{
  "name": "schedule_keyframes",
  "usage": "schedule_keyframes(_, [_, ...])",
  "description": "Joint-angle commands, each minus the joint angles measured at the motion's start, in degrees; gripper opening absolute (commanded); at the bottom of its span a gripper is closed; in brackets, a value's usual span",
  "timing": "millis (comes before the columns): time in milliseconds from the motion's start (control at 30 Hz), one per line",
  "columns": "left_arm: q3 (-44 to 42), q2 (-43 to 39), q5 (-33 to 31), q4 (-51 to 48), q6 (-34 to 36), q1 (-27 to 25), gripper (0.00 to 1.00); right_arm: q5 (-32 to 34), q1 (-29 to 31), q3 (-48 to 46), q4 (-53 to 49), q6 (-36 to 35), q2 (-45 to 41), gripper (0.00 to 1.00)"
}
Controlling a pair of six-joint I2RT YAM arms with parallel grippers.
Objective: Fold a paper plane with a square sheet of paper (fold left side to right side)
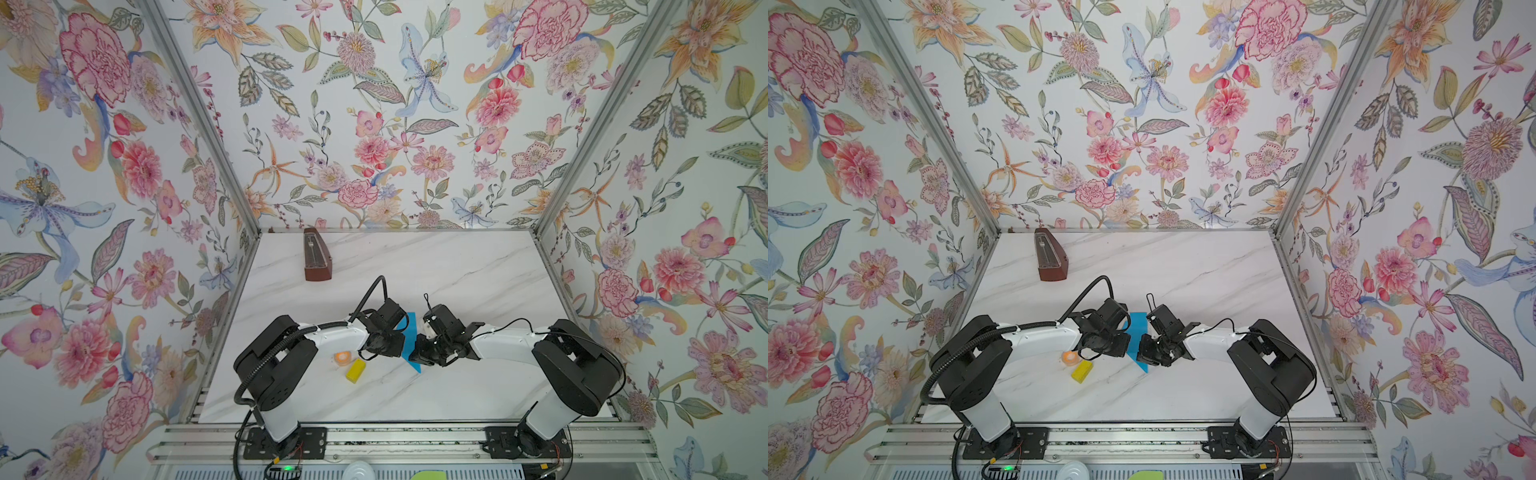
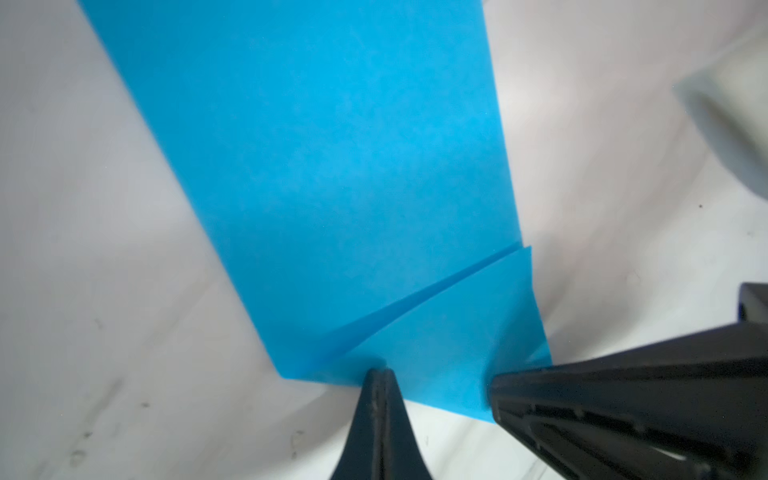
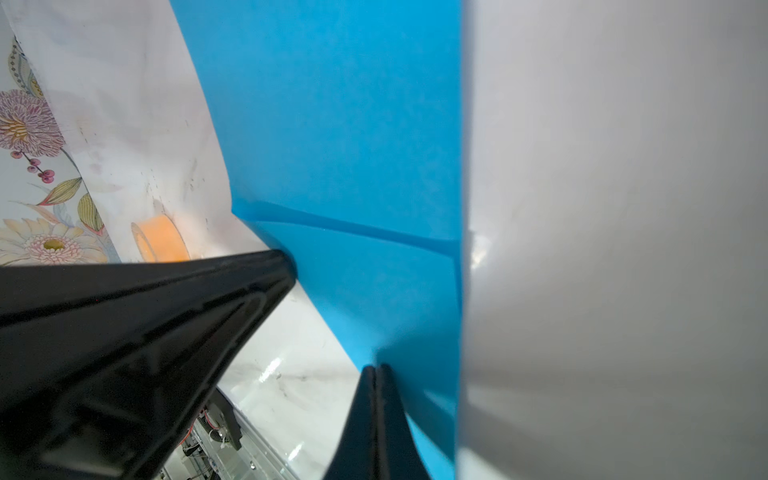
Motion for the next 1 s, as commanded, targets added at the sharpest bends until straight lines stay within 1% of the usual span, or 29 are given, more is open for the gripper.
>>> schedule_keyframes(0, [-1.7,2.4,-3.8,-4.1,2.4,2.2,0.00,2.6,0.8,-2.1,-6.6,0.4,2.9,0.00])
schedule_keyframes(433, [-1.8,6.5,-6.1,-5.5,5.6,6.7,0.00,2.6,1.0,-1.9,-6.8,1.1,2.4,0.00])
schedule_keyframes(600, [0.0,5.9,-5.1,-4.8,7.3,7.3,0.00,0.8,3.3,0.0,-5.1,3.3,1.3,0.00])
schedule_keyframes(667, [0.4,5.0,-4.2,-3.9,7.6,7.3,0.00,0.8,3.6,1.2,-5.2,3.4,-0.1,0.04])
schedule_keyframes(767, [0.6,2.6,-4.0,-3.1,7.7,7.3,0.00,1.6,2.4,1.9,-6.6,3.1,-3.0,0.10])
schedule_keyframes(867, [-0.4,-1.9,-4.4,-2.1,7.3,7.3,0.00,1.7,0.7,1.6,-7.4,2.4,-6.2,0.14])
schedule_keyframes(967, [-1.4,-5.6,-4.5,-1.7,7.0,7.2,0.03,1.5,-0.4,1.9,-9.2,0.7,-7.5,0.18])
